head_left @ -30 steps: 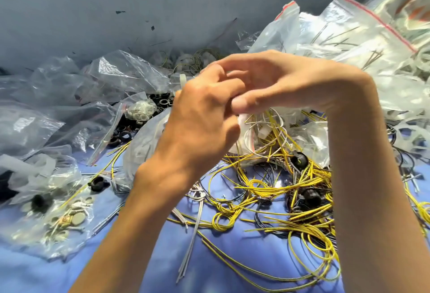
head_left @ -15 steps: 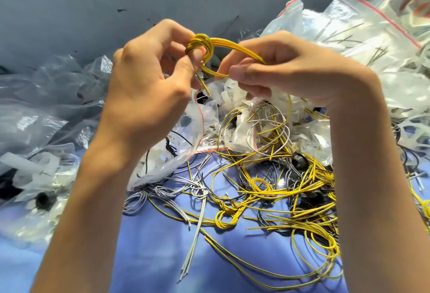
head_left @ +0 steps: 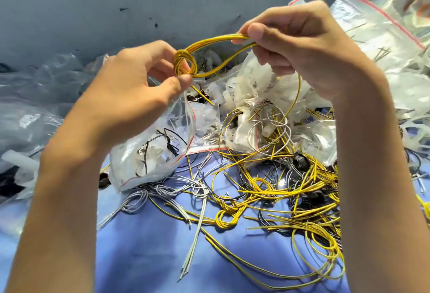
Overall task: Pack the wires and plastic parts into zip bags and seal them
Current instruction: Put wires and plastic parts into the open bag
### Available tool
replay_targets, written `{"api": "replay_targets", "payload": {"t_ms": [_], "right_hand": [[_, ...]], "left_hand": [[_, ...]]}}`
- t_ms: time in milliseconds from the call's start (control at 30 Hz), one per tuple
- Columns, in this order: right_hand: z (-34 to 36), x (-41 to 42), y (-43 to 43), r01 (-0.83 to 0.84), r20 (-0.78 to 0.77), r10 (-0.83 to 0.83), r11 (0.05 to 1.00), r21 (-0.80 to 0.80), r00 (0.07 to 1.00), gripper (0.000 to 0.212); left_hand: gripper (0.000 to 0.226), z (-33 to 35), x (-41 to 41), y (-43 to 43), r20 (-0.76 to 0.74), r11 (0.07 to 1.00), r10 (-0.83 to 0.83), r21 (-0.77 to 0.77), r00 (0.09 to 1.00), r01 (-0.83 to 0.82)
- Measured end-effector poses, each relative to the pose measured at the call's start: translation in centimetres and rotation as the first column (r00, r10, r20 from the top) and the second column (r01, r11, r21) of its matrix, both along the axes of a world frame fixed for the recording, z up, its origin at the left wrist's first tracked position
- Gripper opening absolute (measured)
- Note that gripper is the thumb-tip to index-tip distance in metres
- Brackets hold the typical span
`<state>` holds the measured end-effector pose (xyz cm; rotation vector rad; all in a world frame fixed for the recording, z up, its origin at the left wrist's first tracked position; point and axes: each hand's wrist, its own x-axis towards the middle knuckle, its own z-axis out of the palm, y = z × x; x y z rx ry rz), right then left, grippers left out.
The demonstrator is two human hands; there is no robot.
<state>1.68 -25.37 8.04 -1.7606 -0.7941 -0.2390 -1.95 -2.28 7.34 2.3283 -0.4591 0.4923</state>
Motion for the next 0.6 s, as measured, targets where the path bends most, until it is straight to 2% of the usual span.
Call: {"api": "replay_targets", "payload": {"t_ms": [100,200,333,467,533,600], "right_hand": [[0.0,0.0,-0.5,-0.005,-0.013,0.005,1.000,0.011,1.000,0.013],[0.0,-0.3,-0.8,-0.064,-0.057,0.062,0.997,-0.038,0.996,0.017],[0.3,-1.1,-0.4,-0.151,-0.097,0.137,0.978,-0.148,0.986,0.019],[0.8,-1.9,0.7,-0.203,-0.073,0.190,0.931,-0.302,0.979,0.017],[0.9,-2.0,1.7,-0.137,-0.010,0.145,0.908,-0.396,0.989,0.015],[0.8,-1.9,3.1,-0.003,0.134,0.078,0.873,-0.488,0.988,0.013]], "left_hand": [[0.027,-0.1,0.1,1.8,-0.069,0.984,-0.051,0.166,0.996,0.062],[0.031,0.0,-0.1,3.2,-0.139,0.960,-0.096,0.249,0.986,0.129],[0.021,-0.3,0.0,4.1,-0.170,0.952,-0.015,0.298,0.985,0.066],[0.012,-0.4,0.1,3.2,-0.082,0.963,0.021,0.269,0.996,0.002],[0.015,-0.4,0.1,2.4,-0.047,0.966,0.038,0.258,0.998,-0.025],[0.016,-0.4,0.1,1.6,-0.031,0.971,0.038,0.236,0.999,-0.030]]}}
